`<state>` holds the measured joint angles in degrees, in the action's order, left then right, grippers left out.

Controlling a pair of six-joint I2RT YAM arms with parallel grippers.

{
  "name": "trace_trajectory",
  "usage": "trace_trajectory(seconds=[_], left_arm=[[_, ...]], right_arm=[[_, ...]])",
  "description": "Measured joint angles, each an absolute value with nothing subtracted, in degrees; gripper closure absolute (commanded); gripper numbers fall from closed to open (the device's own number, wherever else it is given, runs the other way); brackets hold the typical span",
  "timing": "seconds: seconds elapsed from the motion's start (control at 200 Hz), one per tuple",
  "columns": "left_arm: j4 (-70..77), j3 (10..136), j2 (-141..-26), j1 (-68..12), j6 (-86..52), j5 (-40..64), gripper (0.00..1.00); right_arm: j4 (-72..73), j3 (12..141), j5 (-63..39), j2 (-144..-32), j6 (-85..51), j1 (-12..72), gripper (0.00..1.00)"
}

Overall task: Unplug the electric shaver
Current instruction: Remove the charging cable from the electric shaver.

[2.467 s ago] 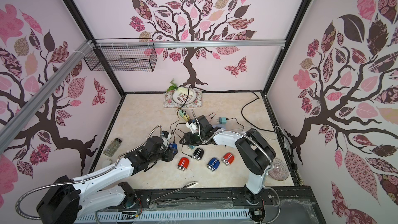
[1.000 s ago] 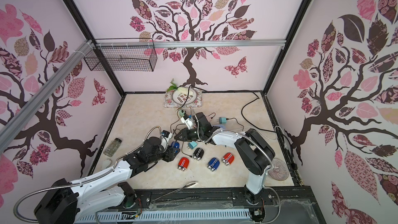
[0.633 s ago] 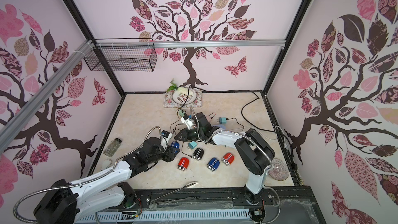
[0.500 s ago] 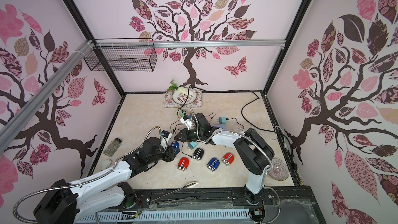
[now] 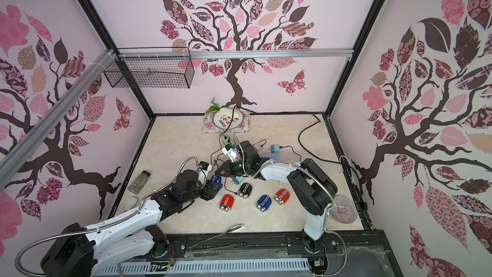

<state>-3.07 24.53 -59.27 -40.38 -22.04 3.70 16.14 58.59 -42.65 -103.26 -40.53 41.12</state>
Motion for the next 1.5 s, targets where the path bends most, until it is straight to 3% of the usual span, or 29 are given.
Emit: trace_trajectory(seconds=[0.535, 0.88, 1.501], left_arm=[[-3.1, 23.5, -58.7, -40.4, -22.7, 3.7, 1.0], [-3.2, 23.5, -58.3, -40.4, -22.7, 3.5, 1.0], [-2.8, 23.1, -58.1, -40.2, -23.1, 3.4, 1.0]], right_arm=[[16.1, 58.6, -42.6, -103.3, -40.3, 41.1, 0.84], [15.7, 58.7, -42.2, -103.3, -39.9, 41.1, 0.97], [14.1, 59.9, -41.7, -103.5, -38.8, 41.1, 1.0]])
